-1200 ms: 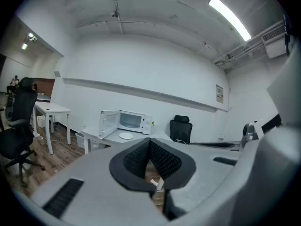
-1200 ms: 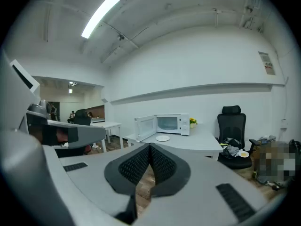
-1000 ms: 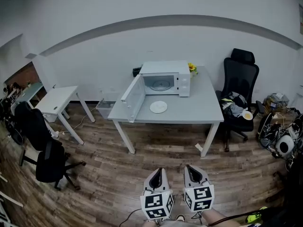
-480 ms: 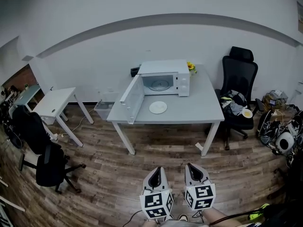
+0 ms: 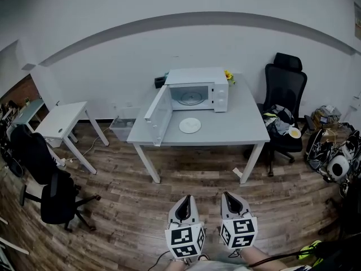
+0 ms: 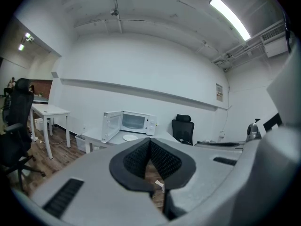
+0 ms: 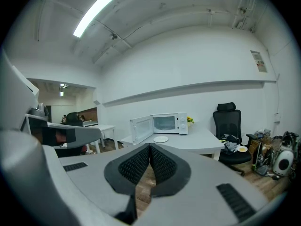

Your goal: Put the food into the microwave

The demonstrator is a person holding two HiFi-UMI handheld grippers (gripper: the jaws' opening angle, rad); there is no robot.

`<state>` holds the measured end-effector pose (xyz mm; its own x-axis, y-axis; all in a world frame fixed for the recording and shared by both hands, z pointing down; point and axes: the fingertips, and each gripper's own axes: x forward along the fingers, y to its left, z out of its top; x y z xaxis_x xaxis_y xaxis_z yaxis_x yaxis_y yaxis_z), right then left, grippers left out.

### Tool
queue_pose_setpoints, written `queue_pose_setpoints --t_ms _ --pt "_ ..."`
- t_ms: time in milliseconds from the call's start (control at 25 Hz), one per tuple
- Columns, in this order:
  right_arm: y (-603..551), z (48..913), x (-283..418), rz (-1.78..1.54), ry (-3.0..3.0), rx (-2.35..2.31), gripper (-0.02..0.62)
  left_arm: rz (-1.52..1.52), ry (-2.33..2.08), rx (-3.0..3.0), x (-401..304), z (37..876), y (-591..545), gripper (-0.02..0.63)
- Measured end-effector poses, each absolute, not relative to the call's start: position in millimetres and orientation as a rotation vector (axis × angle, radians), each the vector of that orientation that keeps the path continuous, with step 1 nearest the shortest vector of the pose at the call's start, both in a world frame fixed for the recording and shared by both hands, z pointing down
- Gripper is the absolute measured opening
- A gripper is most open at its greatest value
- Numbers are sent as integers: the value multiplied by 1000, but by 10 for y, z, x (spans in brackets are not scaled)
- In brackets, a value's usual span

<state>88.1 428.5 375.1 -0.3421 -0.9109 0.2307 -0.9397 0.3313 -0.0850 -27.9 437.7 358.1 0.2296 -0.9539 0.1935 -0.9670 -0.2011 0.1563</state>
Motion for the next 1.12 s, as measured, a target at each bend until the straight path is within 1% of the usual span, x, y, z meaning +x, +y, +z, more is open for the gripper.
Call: queue_pose_setpoints --t_ms 480,1120 --pt "4023 3842 834 318 -2423 1707 15 105 -1805 2255 -375 3665 4155 3" --pt "3090 3836 930 324 -2440 1701 15 124 -1820 2247 -251 3686 3265 3"
